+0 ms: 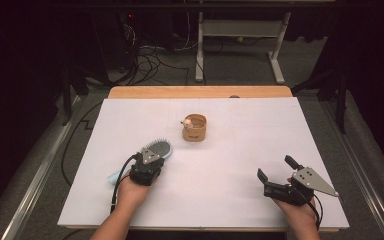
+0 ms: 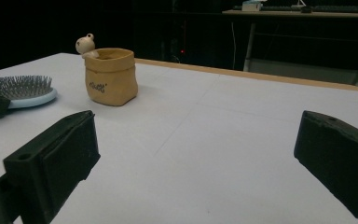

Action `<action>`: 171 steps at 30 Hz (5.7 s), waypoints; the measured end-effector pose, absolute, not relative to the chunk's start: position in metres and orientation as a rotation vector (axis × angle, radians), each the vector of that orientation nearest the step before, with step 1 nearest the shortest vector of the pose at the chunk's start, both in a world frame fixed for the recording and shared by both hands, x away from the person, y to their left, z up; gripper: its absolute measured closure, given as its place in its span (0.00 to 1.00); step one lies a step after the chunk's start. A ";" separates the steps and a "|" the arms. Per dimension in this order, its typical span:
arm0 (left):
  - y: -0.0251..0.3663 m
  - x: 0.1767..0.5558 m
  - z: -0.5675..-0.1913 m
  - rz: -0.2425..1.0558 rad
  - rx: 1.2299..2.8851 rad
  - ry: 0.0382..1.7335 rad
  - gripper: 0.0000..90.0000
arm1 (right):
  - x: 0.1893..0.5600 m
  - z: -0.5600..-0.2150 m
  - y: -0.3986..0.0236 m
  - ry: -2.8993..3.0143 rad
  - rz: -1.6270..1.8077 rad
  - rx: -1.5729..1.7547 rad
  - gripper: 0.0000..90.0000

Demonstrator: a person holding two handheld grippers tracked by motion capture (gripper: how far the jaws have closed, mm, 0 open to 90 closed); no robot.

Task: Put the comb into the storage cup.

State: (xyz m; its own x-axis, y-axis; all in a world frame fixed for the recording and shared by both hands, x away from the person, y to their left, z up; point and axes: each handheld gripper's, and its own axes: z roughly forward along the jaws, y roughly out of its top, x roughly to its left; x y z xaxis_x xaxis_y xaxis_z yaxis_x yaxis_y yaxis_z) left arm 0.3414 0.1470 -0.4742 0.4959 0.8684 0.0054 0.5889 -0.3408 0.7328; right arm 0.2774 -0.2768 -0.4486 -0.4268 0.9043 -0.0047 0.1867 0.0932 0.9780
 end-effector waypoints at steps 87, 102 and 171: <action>0.276 0.271 -0.464 0.545 1.855 1.252 0.36 | 0.276 -0.446 -0.277 1.700 1.382 1.075 0.01; 0.272 0.269 -0.460 0.521 1.844 1.146 0.10 | 0.276 -0.447 -0.277 1.697 1.382 1.083 0.01; 0.204 0.387 -0.444 0.430 2.078 1.247 0.02 | 0.277 -0.446 -0.281 1.691 1.386 1.083 0.01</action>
